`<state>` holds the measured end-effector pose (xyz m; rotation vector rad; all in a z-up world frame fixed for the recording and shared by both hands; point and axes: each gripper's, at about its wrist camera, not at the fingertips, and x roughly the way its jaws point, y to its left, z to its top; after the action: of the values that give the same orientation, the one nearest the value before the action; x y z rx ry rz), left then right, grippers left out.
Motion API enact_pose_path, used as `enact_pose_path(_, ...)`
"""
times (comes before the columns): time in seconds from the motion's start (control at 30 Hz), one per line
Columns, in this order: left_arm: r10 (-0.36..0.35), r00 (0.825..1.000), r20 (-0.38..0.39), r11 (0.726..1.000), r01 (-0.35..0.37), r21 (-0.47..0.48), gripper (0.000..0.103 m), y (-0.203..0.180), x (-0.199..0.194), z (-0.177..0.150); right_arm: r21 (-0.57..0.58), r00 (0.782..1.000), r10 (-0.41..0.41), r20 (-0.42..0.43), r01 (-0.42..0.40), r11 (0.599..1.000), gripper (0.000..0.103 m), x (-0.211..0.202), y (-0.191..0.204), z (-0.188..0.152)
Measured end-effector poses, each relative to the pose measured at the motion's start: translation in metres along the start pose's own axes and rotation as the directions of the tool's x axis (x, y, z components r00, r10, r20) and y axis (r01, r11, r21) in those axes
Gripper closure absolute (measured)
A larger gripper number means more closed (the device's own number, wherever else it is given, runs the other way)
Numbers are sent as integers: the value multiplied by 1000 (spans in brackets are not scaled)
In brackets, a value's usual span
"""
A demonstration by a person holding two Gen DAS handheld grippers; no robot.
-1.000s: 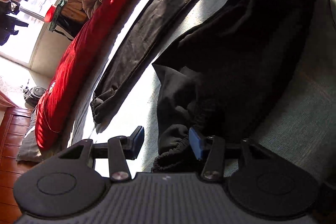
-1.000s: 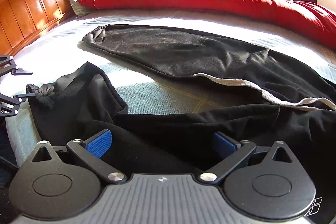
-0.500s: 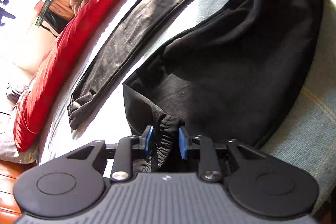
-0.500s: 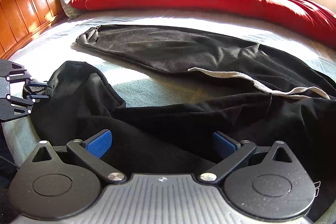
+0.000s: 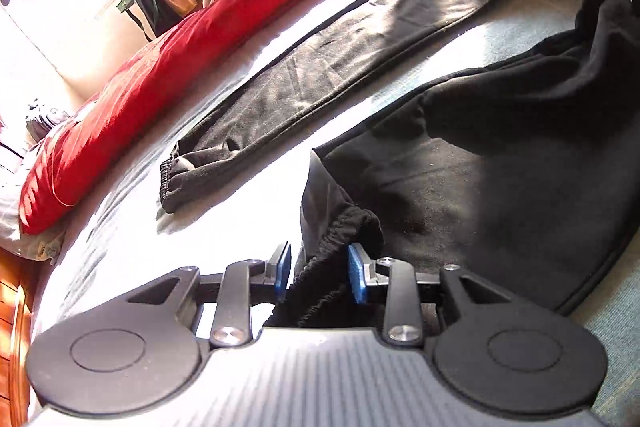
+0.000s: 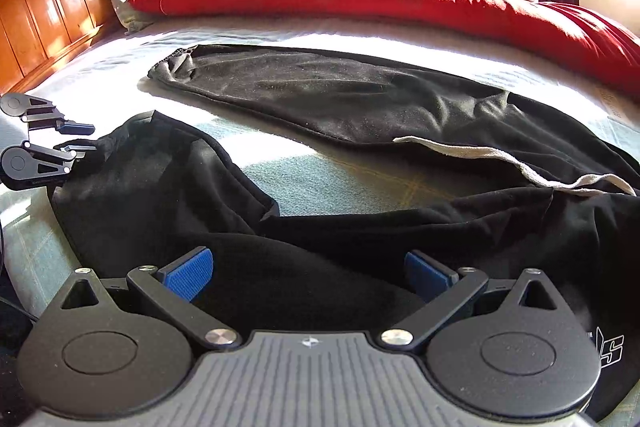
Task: Fold clothes
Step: 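Grasp the elastic hoodie cuff with the left tool, then pull the held cuff with the left tool to straighten the sleeve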
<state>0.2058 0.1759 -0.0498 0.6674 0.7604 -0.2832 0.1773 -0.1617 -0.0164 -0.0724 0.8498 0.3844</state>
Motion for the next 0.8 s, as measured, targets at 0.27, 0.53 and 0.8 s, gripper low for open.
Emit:
enact_pose_path(0.27,-95,994,62,995,96,-14,59,15,-12,-18,-1,999,-31,-15,31,1000,0,1,26,3)
enact_pose_path(0.53,-93,996,15,982,89,169,53,0,4,-26,-25,999,-43,-23,42,999,0,4,43,10)
enact_pose_path(0.8,-110,994,30,973,101,209,52,9,18,-17,8,996,-81,-36,82,997,0,3,47,6)
